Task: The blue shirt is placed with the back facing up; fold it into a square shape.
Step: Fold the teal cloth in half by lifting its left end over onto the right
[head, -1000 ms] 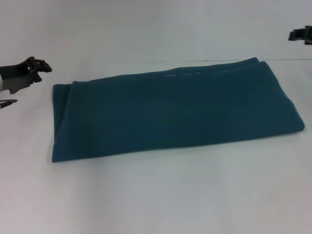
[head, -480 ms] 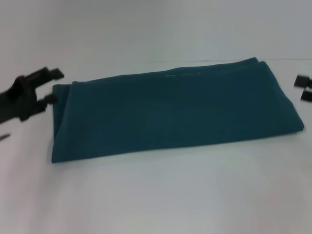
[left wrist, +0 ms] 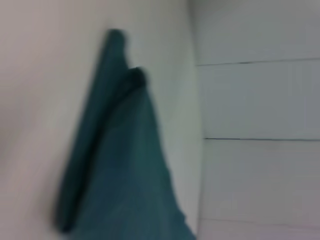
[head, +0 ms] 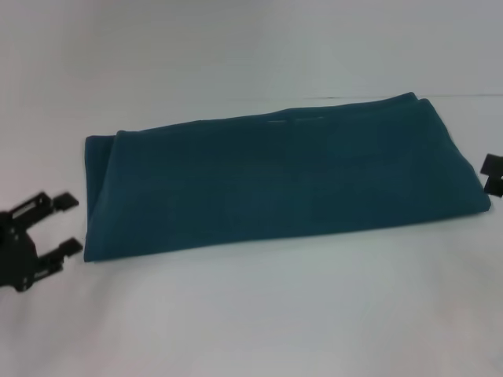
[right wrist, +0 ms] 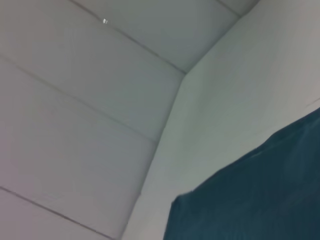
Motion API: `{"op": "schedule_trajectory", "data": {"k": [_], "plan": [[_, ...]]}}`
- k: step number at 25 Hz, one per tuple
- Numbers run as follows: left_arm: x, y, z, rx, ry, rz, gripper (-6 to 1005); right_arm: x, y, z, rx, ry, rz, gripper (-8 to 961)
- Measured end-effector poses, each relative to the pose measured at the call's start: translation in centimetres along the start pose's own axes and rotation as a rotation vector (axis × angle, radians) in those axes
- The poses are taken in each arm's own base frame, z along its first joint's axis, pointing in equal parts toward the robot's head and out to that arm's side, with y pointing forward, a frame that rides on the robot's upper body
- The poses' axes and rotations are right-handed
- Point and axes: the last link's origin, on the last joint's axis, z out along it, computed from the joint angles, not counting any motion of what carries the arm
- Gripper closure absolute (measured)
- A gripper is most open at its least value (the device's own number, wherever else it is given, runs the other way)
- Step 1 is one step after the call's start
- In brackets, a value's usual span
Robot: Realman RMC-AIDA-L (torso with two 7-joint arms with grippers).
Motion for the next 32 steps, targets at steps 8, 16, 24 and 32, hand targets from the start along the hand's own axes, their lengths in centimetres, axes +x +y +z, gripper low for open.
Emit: {"op": "schedule_trajectory", "data": {"k": [8,16,24,32], "plan": [[-0.4,-2.4,0.5,0.092,0.047,-0.109,186,-0.5,-0.1,0.2,0.02,0.004,-0.031,57],[0.3,-3.6,1.7,0.145,0.104,-0.152,187,-0.7,-0.1,0.2,0.022,-0.004,-0.037,58],[0.6,-3.9,2.6,0.169,0.123,-0.158,187,-0.8,-0.2,-0.3,0.02,-0.027,-0.029,59],[0.9,-3.7,3.8,0.202,0.113,-0.123,187,-0.8,-0.2,-0.4,0.021,-0.031,-0.024,60]]}}
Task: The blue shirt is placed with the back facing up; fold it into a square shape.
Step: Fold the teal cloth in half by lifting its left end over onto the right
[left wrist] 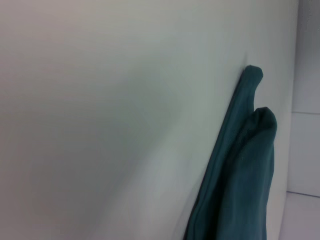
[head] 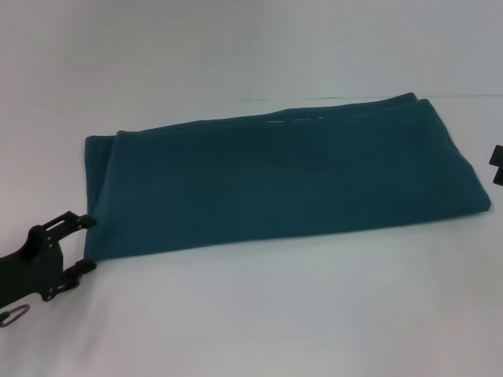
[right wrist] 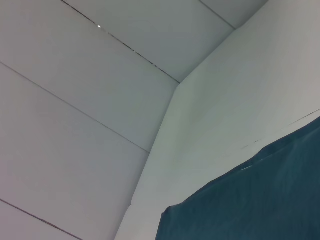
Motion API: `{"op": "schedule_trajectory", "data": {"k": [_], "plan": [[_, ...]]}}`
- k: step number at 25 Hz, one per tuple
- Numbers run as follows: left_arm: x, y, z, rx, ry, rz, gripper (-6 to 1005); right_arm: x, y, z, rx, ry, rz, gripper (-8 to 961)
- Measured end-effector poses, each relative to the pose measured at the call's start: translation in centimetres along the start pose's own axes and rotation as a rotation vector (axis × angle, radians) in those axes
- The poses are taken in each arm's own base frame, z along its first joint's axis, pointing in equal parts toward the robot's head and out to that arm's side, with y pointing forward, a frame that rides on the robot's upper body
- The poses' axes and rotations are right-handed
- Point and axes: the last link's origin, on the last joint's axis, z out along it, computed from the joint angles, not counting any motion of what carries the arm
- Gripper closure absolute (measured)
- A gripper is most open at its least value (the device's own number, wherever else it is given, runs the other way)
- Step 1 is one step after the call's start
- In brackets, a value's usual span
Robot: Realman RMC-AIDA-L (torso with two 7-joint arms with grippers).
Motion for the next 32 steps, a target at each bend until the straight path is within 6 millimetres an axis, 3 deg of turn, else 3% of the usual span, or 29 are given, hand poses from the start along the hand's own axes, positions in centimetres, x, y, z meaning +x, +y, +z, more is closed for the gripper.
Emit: {"op": "schedule_trajectory", "data": {"k": [15,25,32], "plan": [[-0.2,2.6,3.7,0.016,-0.031,0.082,187,-0.1,0.0,-0.4,-0.003,-0.027,0.007,62],[-0.5,3.2,4.1,0.012,-0.067,0.128,186,-0.4,0.1,-0.4,-0.015,-0.046,0.01,63],[-0.7,3.3,3.8,-0.003,-0.079,0.15,440,-0.5,0.1,-0.4,-0.017,-0.05,0.014,64]]}}
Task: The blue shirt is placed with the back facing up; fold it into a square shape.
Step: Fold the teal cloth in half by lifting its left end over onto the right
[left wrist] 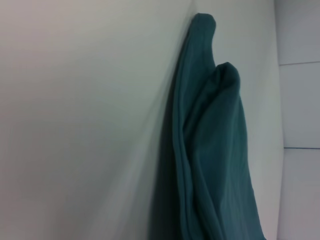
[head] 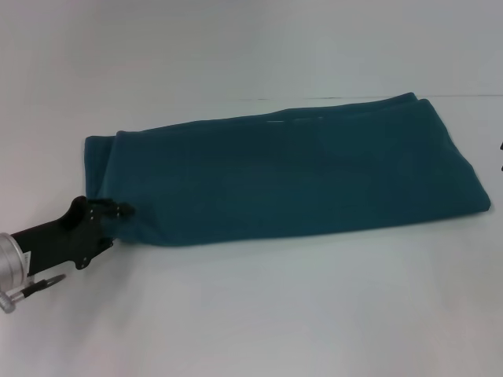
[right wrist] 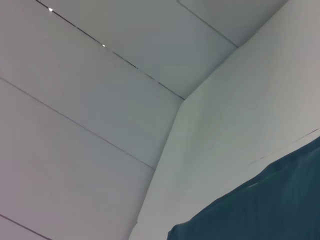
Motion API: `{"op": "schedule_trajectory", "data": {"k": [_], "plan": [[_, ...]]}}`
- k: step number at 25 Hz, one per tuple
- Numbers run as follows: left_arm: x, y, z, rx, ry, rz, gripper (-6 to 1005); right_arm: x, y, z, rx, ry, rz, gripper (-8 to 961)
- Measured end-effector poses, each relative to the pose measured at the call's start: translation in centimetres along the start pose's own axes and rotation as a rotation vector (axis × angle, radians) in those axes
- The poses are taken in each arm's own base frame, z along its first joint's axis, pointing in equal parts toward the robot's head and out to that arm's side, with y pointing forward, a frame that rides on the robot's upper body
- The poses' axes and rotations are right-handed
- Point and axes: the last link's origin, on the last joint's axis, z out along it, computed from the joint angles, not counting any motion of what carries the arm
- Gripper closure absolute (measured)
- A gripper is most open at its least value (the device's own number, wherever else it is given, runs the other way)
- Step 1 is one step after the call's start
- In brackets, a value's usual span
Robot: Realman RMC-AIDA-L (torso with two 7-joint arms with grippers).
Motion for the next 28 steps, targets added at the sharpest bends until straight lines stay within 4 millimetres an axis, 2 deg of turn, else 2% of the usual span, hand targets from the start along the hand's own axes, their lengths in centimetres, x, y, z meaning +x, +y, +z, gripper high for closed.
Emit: {"op": "schedule_trajectory", "data": {"k": [4,6,12,17,20,23,28], "plan": [[0.0,0.2,0.0,-0.009,-0.007,0.021,603,0.1,0.0,-0.1,0.0,-0.004,0.006,65],[0.0,0.3,0.1,-0.008,-0.01,0.03,836,0.2,-0.1,-0.1,-0.001,-0.004,0.008,65],[0.1,0.5,0.0,-0.011,-0.012,0.05,993,0.6,-0.2,-0.1,-0.003,-0.003,0.02,65],[1.3,1.4,-0.9,0.009,-0.02,0.163,993,0.7,-0.3,-0.1,-0.005,-0.002,0.029,66],[2.4,1.4,-1.8,0.089,-0.027,0.266,993,0.7,-0.4,-0.1,0.0,-0.003,0.029,66],[3.5,1.0,-3.0,0.17,-0.005,0.335,992,0.7,-0.5,0.0,0.003,-0.005,0.032,67],[5.0,-0.1,-5.3,0.225,0.059,0.338,992,1.0,-0.6,0.2,0.008,-0.009,0.042,67]]}}
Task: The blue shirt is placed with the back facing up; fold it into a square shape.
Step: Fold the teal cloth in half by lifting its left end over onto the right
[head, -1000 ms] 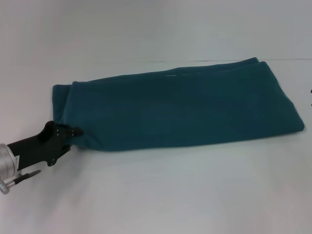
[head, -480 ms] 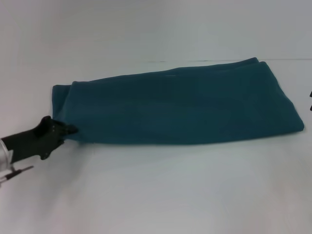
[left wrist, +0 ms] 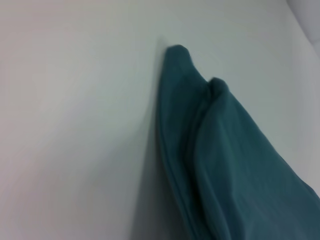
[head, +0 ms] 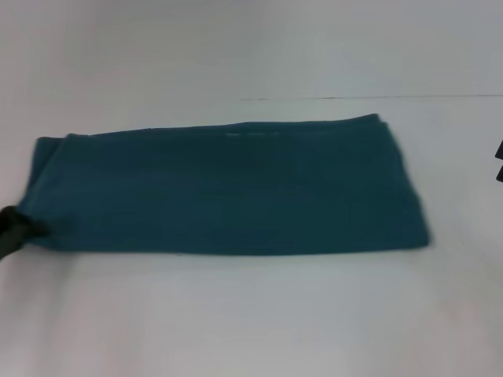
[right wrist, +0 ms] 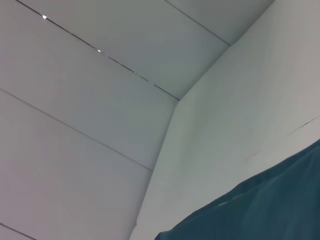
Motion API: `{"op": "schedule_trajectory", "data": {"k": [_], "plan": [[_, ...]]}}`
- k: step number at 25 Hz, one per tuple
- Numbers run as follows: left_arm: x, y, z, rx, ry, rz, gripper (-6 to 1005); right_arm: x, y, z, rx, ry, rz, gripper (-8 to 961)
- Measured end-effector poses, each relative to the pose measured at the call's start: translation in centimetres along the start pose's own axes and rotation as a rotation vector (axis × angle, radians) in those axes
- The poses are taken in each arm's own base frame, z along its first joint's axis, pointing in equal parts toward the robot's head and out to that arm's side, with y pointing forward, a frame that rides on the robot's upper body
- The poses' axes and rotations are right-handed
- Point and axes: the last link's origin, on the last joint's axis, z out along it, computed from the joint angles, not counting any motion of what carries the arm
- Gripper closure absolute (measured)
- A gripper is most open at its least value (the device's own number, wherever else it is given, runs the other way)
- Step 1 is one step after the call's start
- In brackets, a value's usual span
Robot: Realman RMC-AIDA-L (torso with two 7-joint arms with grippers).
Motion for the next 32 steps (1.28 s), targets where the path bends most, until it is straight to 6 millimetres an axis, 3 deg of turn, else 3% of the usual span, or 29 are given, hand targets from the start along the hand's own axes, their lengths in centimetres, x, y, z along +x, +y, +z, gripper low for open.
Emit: {"op": "schedule_trajectory", "data": {"k": [6,11,24,32], "plan": [[1.4,-2.7,-2.7,0.067,0.089,-0.025,994,0.1,-0.3,0.1,0.014,-0.004,0.004,68],[2.3,-2.6,-3.5,0.073,0.111,0.01,994,0.2,-0.4,0.3,0.019,-0.004,0.007,69],[3.2,8.6,-3.2,-0.414,0.032,0.262,992,0.5,-0.5,0.4,0.016,0.003,0.011,70],[2.1,14.7,-0.8,-0.539,-0.123,0.395,993,0.4,-0.5,0.5,0.014,0.004,0.007,71]]}}
